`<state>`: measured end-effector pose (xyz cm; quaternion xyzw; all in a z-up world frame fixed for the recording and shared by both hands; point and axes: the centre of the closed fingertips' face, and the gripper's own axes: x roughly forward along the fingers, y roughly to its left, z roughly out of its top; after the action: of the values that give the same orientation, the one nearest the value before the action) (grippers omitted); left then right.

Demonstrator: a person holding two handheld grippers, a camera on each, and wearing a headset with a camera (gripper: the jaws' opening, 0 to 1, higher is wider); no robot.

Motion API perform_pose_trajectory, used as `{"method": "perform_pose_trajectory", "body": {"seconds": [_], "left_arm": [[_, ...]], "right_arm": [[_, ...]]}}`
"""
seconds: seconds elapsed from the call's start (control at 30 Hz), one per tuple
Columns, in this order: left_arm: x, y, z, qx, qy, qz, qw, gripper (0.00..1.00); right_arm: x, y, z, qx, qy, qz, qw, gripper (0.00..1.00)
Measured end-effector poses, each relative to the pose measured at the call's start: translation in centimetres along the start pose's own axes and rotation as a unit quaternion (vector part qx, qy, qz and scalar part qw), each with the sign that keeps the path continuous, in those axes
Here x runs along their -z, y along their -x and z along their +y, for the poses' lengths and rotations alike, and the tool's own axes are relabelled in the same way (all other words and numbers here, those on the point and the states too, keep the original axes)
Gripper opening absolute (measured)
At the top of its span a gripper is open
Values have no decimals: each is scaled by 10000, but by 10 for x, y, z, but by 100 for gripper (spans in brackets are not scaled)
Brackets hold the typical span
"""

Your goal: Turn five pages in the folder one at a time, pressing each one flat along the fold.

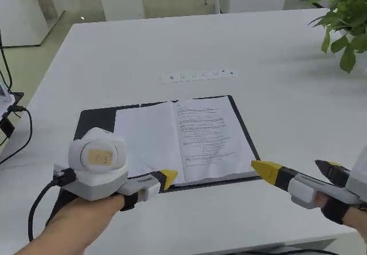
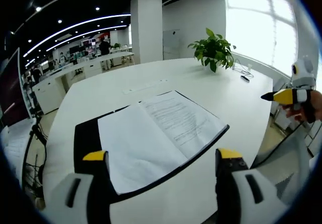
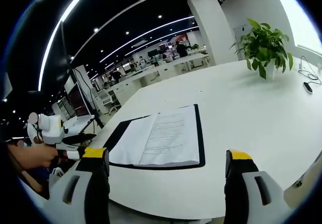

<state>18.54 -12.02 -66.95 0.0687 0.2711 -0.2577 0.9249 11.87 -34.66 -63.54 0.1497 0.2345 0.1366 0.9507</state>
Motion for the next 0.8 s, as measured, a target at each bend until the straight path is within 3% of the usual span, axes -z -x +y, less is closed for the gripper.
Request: {"method": "perform_pose_trajectory", "body": {"seconds": [0.3, 0.8], "left_arm": [[-4, -49, -37, 343, -191, 60, 9992, 77], [3, -118, -92, 688, -175, 151, 9974, 68]], "right_arm": [[1, 1, -3, -26, -76, -7, 10000, 94], [7, 1, -13, -52, -205, 28, 9998, 91]]}}
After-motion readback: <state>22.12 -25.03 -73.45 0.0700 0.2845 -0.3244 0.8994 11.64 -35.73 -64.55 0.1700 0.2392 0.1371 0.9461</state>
